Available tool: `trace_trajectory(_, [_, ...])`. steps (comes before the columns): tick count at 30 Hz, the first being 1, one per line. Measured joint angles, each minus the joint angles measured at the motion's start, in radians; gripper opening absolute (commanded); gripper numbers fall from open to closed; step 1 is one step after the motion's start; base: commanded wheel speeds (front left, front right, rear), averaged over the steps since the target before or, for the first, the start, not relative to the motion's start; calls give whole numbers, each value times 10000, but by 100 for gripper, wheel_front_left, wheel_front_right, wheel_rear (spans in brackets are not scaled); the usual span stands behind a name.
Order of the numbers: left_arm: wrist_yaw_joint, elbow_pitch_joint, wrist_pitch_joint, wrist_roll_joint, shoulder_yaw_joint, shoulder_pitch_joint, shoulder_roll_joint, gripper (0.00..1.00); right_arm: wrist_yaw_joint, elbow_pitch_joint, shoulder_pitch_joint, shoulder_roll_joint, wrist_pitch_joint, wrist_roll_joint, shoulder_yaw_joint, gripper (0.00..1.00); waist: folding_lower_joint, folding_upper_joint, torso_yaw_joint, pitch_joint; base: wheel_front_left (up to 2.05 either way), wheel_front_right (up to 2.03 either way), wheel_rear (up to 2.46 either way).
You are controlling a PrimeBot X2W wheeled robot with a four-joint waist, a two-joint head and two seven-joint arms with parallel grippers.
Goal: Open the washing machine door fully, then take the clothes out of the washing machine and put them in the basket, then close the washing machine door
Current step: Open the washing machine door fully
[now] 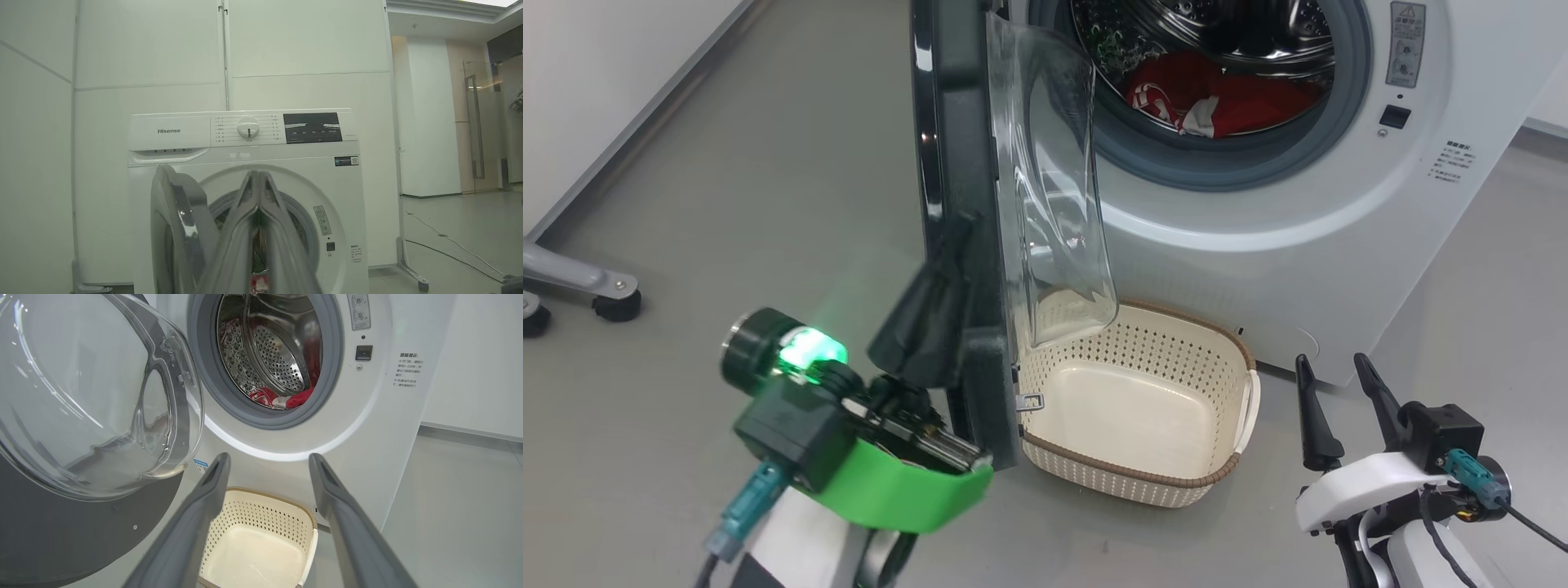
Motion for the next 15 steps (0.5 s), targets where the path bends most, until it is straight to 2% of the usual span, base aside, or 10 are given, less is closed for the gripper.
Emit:
trace_trajectory(7, [-6,134,945,-349,-1524,709,77,0,48,10,4,35,0,-63,-8,100,0,0,-129,53,0,0,0])
trace_trajectory(15, [-8,596,1697,-740,-1992,1331,322,0,79,8,3,44,0,-79,-56,100,0,0,-223,230,0,0,0])
